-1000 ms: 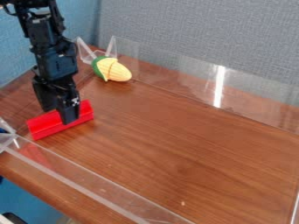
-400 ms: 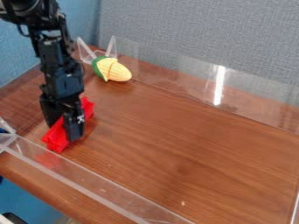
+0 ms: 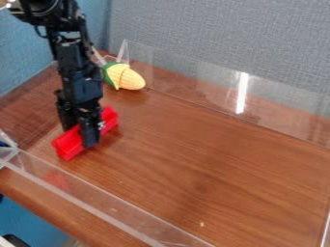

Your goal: Put the red object to the right side of the table

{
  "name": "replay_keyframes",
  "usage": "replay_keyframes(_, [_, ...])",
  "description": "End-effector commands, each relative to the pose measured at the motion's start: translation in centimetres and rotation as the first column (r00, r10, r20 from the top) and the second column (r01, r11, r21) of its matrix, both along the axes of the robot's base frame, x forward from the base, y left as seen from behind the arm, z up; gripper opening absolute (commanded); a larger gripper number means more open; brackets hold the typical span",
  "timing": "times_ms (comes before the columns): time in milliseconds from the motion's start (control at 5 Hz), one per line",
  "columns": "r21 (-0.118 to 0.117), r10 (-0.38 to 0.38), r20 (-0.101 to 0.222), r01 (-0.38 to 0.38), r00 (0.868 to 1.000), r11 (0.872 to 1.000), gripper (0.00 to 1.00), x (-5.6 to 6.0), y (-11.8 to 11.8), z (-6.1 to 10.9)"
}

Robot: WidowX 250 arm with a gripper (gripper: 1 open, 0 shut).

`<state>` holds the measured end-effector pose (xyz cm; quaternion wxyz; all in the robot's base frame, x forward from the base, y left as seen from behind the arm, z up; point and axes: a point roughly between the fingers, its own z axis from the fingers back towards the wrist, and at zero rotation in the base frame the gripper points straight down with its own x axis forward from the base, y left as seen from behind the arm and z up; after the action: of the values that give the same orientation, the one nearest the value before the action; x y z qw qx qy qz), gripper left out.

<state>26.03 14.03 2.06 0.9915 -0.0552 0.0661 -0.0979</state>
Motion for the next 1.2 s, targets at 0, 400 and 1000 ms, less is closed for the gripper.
replay_keyframes(0, [0.026,0.018,0.051,-0.019,0.999,0.999,0.0,1.9,-0.4,1.3])
replay_keyframes(400, [0.036,0.201,0.075,-0.204,0.977,0.978,0.0,1.3,0.5,1.2])
replay_keyframes(1000, [0.037,0.22,0.11,-0.225,0.969,0.974,0.0,0.2,0.1,2.9])
